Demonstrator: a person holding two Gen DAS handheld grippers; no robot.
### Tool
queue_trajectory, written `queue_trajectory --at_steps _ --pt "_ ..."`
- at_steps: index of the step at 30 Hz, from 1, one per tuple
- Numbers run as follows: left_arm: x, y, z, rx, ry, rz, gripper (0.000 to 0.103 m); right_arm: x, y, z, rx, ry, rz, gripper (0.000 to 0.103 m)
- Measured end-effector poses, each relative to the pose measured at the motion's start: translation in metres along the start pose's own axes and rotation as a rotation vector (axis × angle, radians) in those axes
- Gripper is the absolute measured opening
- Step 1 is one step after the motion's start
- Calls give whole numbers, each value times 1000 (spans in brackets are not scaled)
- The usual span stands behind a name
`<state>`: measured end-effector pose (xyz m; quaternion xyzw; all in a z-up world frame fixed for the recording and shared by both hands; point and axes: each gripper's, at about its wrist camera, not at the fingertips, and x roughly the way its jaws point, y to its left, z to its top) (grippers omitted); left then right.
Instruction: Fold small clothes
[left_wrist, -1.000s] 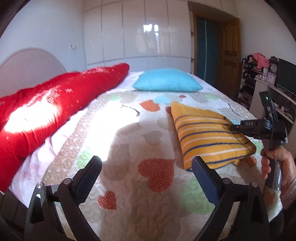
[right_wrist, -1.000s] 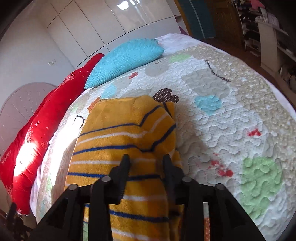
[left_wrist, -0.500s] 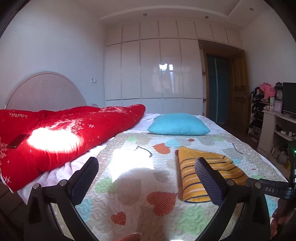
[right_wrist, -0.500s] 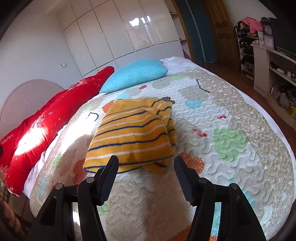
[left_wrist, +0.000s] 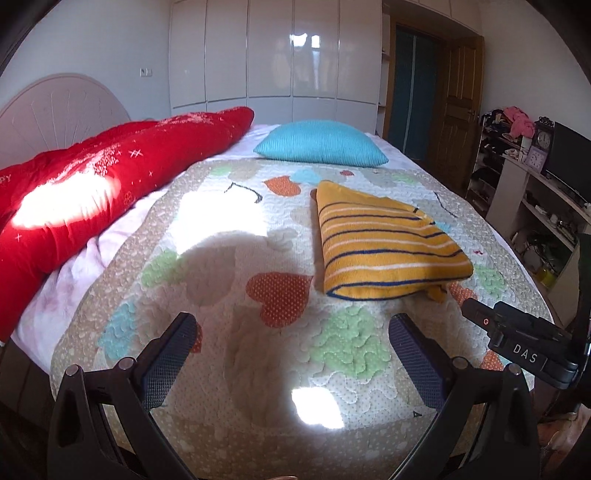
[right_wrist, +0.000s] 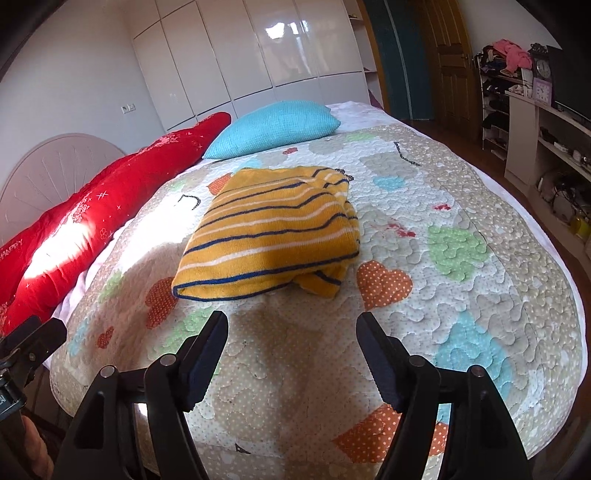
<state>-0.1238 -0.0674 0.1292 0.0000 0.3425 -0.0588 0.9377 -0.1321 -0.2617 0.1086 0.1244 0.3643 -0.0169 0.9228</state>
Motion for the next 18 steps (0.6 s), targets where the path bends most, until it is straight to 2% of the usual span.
queue_trajectory --at_steps 9,18 --pt "23 8 -13 -24 128 31 103 9 2 -8 -2 34 -1 77" --pt "29 2 -18 13 148 66 103 15 4 -11 -7 52 -2 77"
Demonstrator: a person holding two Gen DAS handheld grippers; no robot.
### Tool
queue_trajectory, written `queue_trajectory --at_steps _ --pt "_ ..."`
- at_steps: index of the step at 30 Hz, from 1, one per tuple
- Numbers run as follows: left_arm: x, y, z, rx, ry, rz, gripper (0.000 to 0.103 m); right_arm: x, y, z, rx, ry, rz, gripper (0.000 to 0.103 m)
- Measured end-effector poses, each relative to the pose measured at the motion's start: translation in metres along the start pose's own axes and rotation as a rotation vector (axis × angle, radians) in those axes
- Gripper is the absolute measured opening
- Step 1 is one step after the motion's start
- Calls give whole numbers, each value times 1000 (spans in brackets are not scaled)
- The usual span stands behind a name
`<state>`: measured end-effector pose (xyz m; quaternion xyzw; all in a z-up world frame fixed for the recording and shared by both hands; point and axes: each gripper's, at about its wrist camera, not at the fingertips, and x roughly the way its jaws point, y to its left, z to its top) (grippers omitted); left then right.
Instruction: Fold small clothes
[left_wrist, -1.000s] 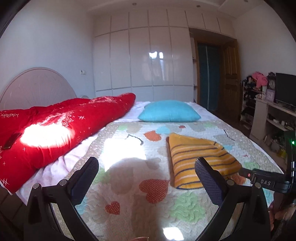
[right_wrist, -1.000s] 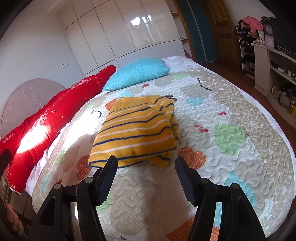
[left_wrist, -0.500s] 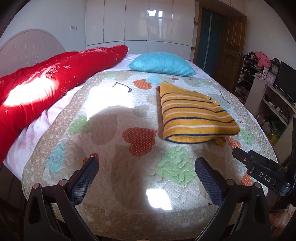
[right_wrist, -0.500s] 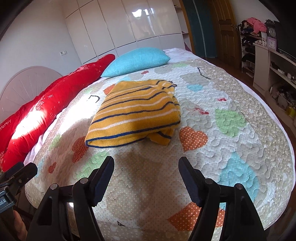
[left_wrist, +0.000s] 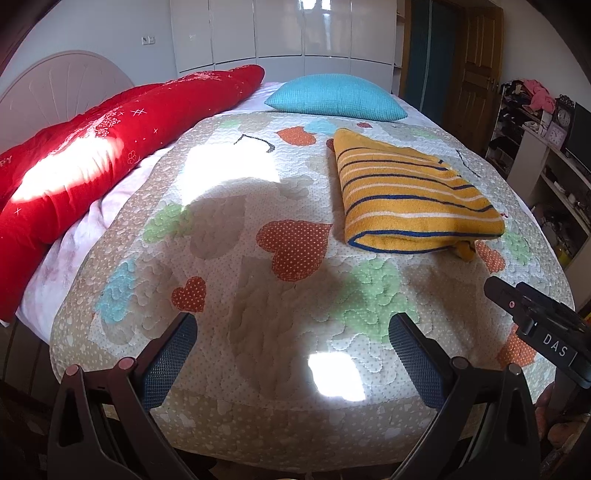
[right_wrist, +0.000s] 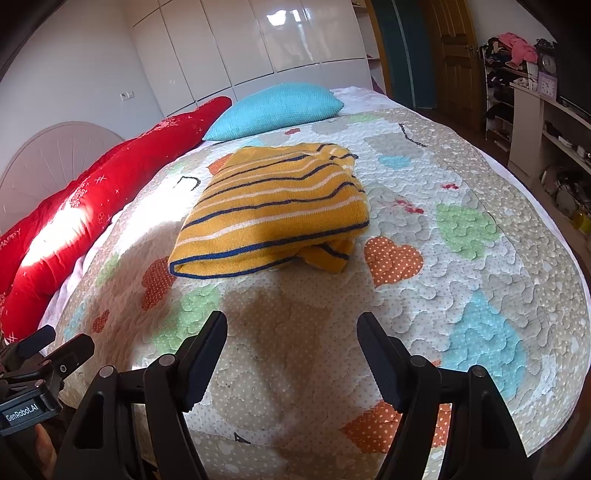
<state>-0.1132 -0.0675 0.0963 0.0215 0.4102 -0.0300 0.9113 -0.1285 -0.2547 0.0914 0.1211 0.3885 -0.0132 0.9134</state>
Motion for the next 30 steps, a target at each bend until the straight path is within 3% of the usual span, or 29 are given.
queue_trajectory --at_steps 16,30 --pt "5 -13 -9 54 27 -3 103 0 1 -3 5 1 -2 78" --pt "13 -27 -18 75 91 -96 103 -2 -4 -3 15 -7 -16 79"
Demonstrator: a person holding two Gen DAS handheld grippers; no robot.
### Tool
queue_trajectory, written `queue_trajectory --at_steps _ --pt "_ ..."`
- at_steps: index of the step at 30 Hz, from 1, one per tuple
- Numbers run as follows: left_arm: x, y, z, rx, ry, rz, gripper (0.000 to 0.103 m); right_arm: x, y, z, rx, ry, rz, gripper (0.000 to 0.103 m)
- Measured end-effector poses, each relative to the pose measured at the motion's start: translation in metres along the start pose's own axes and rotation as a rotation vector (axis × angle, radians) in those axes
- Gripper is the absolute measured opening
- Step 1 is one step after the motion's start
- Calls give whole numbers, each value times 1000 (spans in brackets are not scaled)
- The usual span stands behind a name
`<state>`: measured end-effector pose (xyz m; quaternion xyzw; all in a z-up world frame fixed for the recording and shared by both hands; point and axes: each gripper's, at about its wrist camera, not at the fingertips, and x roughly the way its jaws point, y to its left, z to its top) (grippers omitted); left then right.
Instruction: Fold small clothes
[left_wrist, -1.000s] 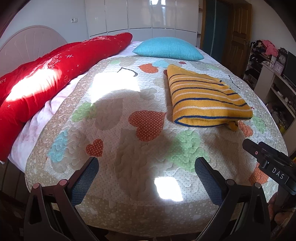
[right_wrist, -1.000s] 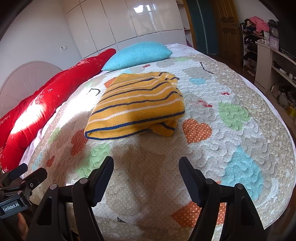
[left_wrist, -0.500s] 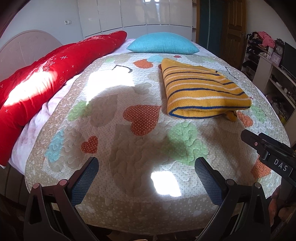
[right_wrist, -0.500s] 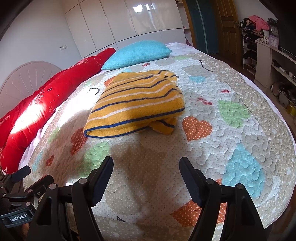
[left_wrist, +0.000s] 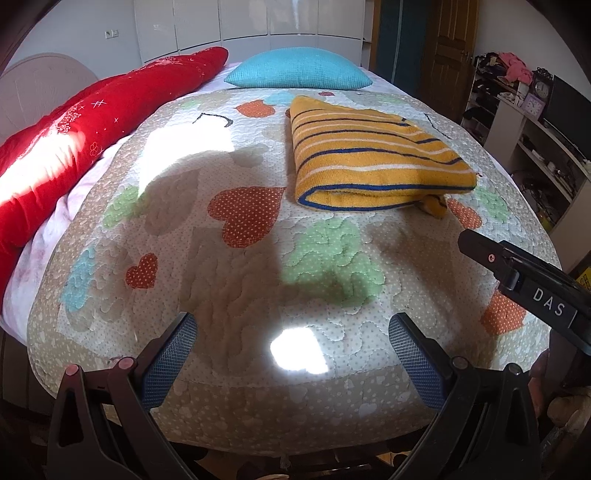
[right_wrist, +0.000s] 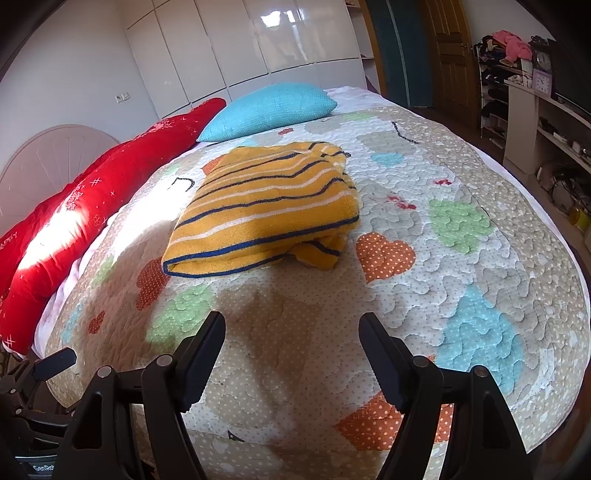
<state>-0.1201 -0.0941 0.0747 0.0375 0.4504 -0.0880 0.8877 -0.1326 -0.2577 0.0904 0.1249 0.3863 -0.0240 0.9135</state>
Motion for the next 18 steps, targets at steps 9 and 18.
queue_trajectory --at_steps 9,18 --pt "6 1 -1 -13 32 -24 103 0 -1 -1 3 0 -6 80" --pt "9 2 -2 -26 52 -46 103 -1 -1 -1 1 0 -20 80"
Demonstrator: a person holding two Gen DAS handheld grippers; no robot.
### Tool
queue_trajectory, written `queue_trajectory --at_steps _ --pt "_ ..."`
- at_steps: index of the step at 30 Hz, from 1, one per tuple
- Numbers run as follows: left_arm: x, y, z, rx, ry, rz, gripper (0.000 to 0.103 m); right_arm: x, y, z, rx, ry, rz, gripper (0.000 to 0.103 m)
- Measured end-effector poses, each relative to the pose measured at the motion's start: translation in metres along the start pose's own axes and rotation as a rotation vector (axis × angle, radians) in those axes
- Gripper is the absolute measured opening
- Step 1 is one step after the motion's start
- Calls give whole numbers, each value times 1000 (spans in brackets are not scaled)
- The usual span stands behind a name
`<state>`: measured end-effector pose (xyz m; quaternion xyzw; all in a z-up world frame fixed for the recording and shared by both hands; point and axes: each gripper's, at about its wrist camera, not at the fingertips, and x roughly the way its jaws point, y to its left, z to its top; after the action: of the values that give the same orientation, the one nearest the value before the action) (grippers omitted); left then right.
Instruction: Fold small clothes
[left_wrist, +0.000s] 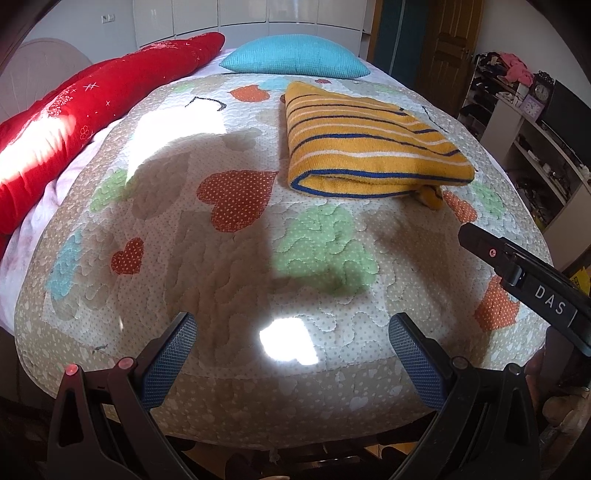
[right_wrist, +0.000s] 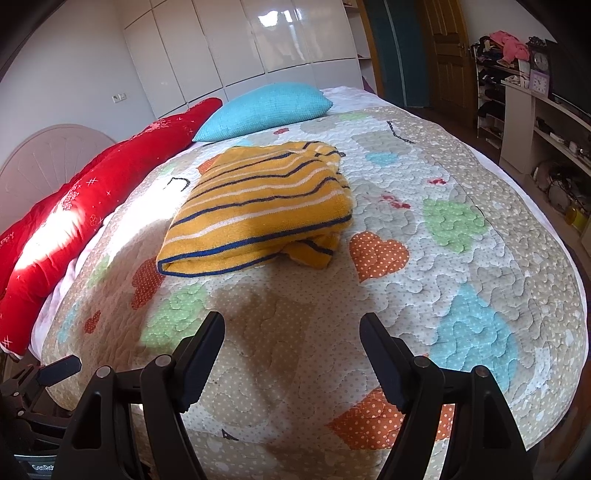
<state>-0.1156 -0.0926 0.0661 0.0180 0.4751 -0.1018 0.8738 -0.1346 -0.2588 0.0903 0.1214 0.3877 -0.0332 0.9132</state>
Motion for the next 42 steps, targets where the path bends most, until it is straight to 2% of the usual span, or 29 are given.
queue_trajectory --at_steps 42 --pt "12 2 -5 -29 56 -30 103 0 -1 -4 6 -4 -8 82"
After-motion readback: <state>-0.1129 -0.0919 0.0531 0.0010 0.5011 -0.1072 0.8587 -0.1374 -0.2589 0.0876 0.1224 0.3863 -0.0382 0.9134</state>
